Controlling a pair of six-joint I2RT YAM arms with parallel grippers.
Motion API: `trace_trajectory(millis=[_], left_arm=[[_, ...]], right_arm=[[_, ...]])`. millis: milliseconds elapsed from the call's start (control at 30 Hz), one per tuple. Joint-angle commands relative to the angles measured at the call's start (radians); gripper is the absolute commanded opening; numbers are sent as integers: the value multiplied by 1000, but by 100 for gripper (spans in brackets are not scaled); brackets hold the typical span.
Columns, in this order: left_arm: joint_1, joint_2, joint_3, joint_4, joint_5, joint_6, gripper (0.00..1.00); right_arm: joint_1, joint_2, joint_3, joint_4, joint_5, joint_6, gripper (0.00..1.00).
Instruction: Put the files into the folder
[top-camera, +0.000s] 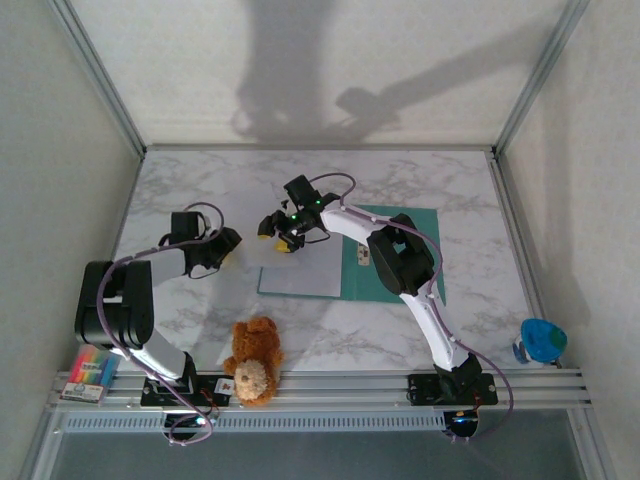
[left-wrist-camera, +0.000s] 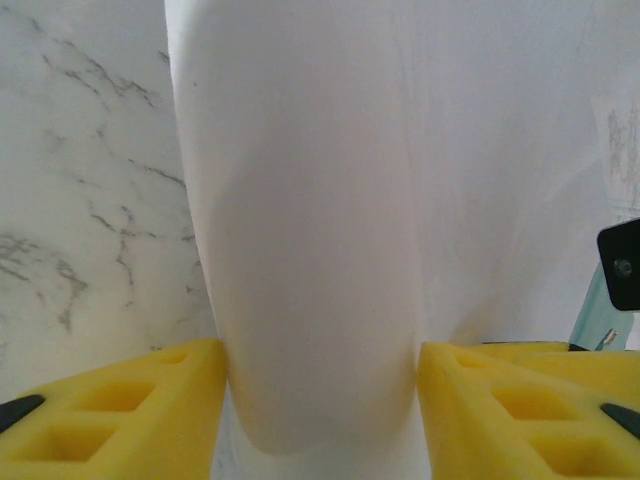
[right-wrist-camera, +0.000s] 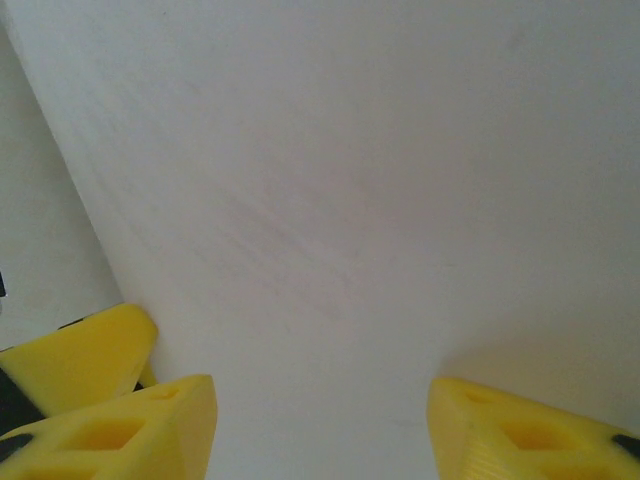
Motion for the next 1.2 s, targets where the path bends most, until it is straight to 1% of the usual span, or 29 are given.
trace_trajectory(millis=[0, 233, 467, 633, 733, 867, 933, 1067, 1167], left_arm=[[-21, 17, 30, 26, -19, -13, 55], [-41, 29, 41, 29, -27, -23, 58], [-55, 45, 53, 29, -43, -28, 58], [-55, 41, 57, 11, -61, -23, 60], [-57, 35, 63, -4, -73, -17, 60], [-62, 32, 79, -43, -107, 2, 63], [-66, 31, 87, -58, -123, 9, 63], [-77, 43, 103, -80, -151, 20, 65], [-82, 49, 114, -89, -164, 24, 67]], right_arm=[[9, 18, 7, 22, -26, 16, 58], [12, 19, 4, 33, -32, 25, 58], [12, 21, 5, 37, -36, 26, 58], [10, 11, 62, -39, -3, -29, 58], [7, 7, 132, -133, 43, -104, 58], [1, 0, 234, -296, 170, -252, 58], [-5, -3, 266, -350, 232, -315, 59], [-27, 0, 296, -404, 311, -382, 59], [-47, 20, 312, -430, 349, -401, 59]])
